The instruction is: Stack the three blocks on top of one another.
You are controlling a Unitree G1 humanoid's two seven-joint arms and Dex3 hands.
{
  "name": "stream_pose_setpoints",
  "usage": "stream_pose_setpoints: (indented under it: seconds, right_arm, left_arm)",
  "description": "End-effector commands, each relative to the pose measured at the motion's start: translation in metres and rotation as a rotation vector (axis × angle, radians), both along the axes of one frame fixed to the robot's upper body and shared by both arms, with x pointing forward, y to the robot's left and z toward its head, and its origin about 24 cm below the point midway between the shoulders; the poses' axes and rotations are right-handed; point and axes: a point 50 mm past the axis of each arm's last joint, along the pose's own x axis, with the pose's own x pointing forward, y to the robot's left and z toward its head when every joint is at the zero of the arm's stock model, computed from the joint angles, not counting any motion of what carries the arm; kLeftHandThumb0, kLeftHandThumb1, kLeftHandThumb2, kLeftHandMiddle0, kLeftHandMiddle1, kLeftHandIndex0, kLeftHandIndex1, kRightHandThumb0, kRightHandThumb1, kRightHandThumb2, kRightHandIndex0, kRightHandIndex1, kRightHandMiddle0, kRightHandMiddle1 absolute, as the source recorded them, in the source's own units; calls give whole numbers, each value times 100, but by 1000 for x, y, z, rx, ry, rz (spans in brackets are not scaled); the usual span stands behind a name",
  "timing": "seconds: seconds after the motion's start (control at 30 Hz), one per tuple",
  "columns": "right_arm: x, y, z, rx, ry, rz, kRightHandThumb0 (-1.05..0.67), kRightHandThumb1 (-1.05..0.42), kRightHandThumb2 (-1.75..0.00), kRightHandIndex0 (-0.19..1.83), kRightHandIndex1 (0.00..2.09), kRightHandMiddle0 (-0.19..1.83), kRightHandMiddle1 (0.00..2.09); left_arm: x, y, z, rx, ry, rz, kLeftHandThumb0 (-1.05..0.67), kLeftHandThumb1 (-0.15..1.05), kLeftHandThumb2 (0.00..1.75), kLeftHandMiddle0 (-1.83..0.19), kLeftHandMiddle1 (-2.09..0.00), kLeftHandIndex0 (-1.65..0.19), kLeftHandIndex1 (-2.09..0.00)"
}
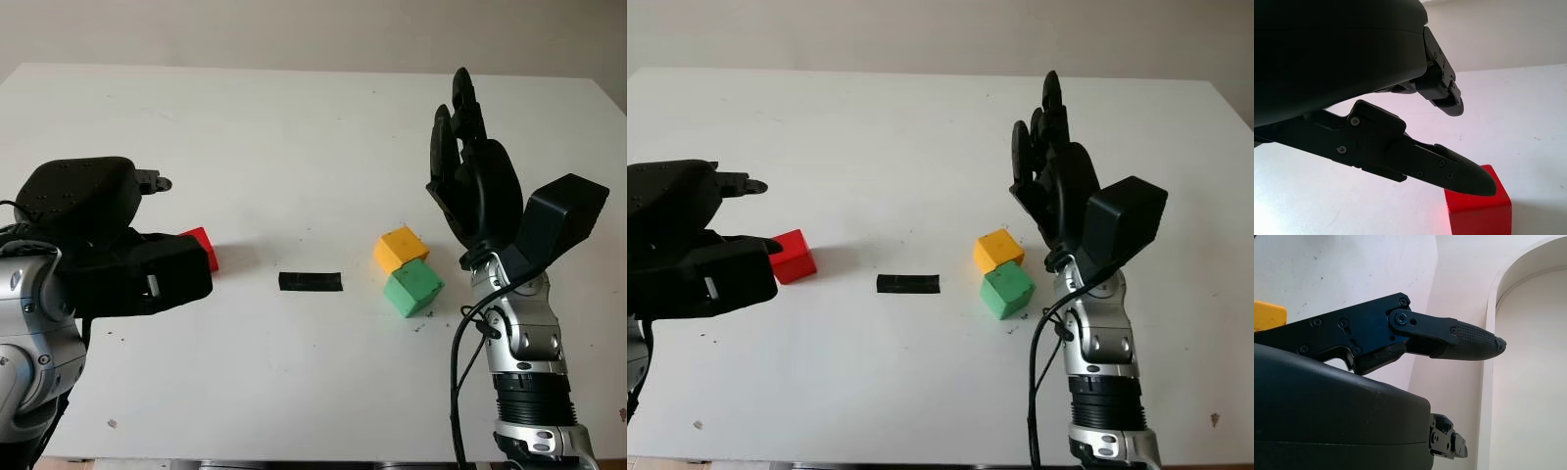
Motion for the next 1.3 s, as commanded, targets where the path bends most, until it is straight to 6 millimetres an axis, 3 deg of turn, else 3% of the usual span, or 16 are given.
stream_pose_setpoints:
  seconds: [0.0, 0.77, 1.07, 1.27]
  right_arm:
    - [0, -1, 3, 2, -14, -3, -73, -105, -60, -19, 0, -19, 0]
    - [-1, 1, 1, 9, 14, -14, -75, -105, -58, -19, 0, -19, 0]
    - [-1, -1, 1, 5, 4, -10, -75, -105, -59, -19, 0, -19, 0]
    - [-1, -2, 1, 5, 0, -8, -74, -105, -60, -19, 0, -19, 0]
  left_arm:
    - [1, -1, -4, 2, 10, -1, -86, 100, 4, -25, -4, -52, -10]
    - [9, -6, -24, -6, 94, -9, -69, 86, 4, -20, -5, -60, -10]
    - [9, -9, -31, -17, 79, -24, -66, 86, 5, -37, -9, -76, -17]
    - [9, -9, -37, -35, 61, -25, -53, 86, 5, -48, -9, -89, -25]
